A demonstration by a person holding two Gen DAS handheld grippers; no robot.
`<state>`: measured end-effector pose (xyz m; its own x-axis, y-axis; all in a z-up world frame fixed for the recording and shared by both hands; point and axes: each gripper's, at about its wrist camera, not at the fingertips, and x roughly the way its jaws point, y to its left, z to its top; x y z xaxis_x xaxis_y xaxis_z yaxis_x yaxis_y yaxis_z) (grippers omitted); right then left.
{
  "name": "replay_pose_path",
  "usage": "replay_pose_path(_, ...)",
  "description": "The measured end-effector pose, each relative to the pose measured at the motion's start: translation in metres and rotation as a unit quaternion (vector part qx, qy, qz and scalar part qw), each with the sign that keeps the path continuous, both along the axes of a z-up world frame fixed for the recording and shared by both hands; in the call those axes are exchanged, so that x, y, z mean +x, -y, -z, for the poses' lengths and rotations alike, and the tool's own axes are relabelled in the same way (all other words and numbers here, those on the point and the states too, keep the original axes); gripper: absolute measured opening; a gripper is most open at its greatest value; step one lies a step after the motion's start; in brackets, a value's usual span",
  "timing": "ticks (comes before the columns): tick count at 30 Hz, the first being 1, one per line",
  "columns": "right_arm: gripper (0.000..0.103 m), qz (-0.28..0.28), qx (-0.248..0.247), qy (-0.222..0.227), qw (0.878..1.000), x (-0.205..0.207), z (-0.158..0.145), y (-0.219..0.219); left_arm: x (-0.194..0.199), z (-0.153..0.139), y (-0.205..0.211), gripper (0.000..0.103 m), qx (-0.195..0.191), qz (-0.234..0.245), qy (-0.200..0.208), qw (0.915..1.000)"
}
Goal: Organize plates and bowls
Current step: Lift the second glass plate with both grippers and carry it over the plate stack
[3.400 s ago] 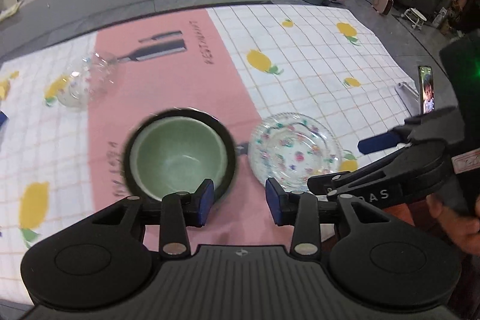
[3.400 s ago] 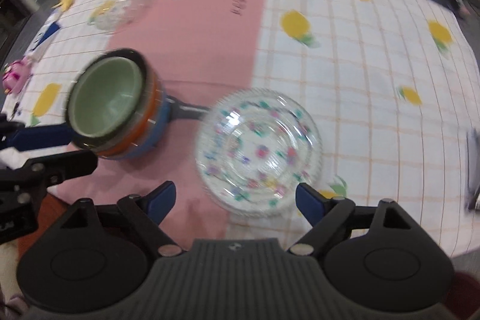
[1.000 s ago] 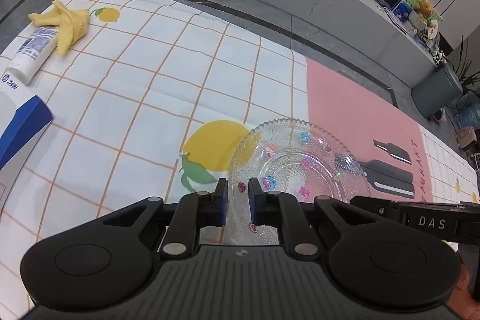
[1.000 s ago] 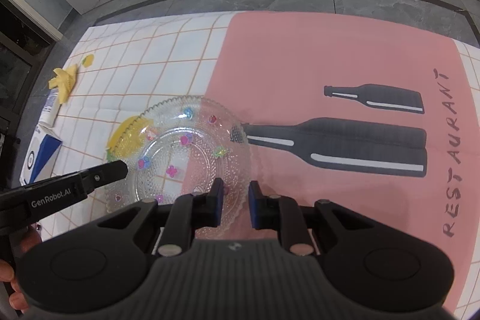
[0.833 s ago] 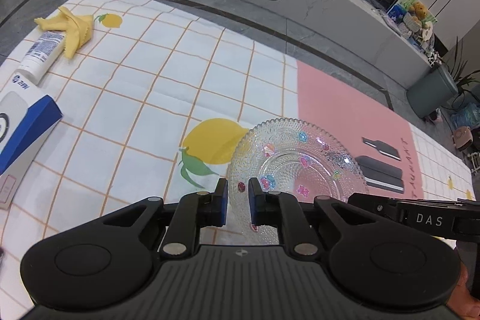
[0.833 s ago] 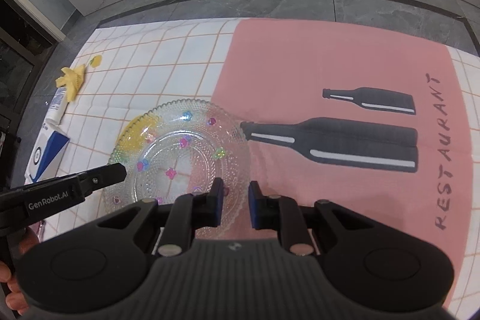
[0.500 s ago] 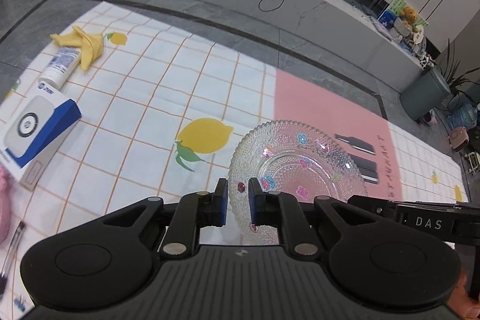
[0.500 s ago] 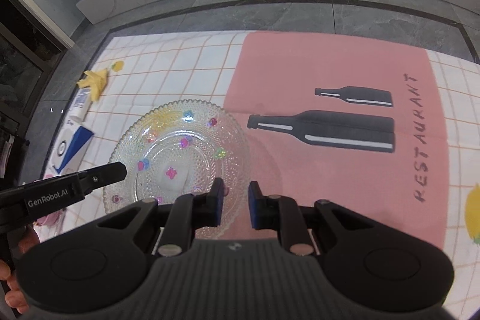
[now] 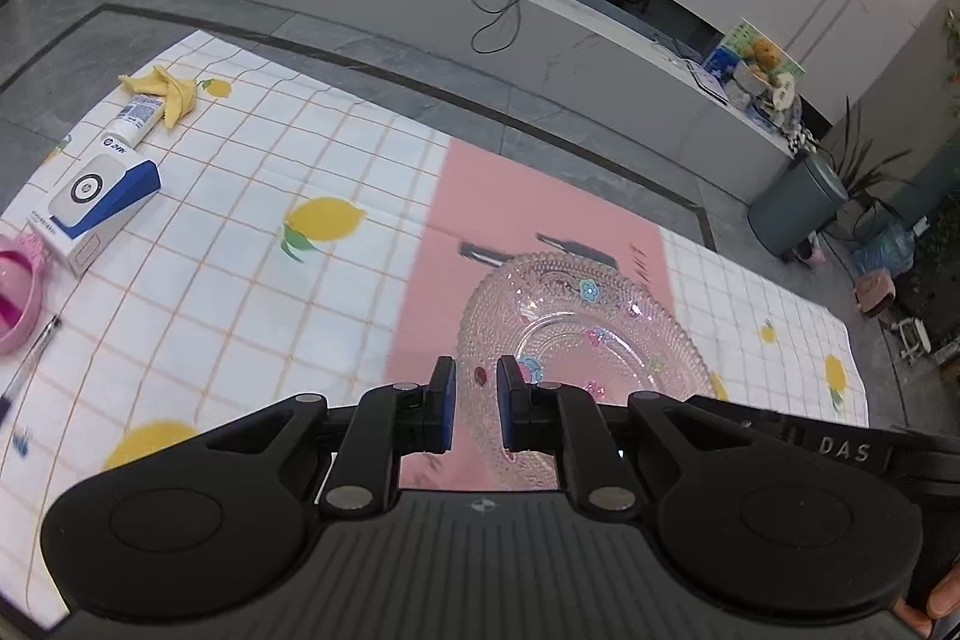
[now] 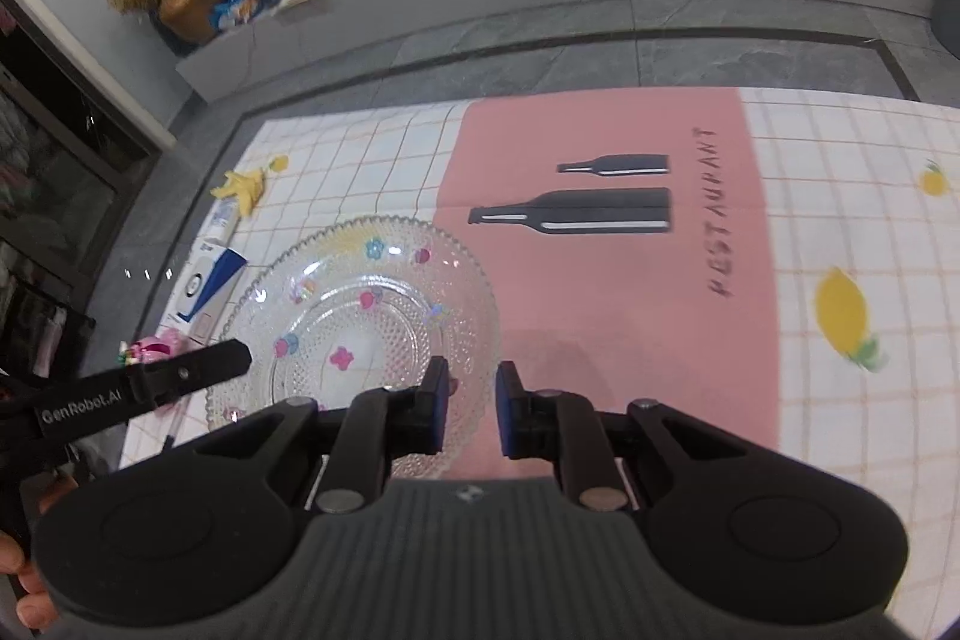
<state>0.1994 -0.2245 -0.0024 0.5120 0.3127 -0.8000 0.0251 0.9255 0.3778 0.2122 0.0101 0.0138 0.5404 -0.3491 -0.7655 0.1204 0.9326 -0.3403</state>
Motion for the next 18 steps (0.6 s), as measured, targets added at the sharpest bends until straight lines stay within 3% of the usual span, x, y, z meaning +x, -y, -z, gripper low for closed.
replay_pose_path(9,0.014,0.047,0.005,0.054,0.997,-0.092,-0.021,0.065,-0.069,-0.009,0.06,0.015,-0.026,0.026,0.017,0.9992)
replay_pose_path(18,0.014,0.102,-0.015,0.073,0.992,-0.164,-0.009,0.138,-0.12,0.026,0.129,0.015,-0.046,0.078,-0.003,0.9959)
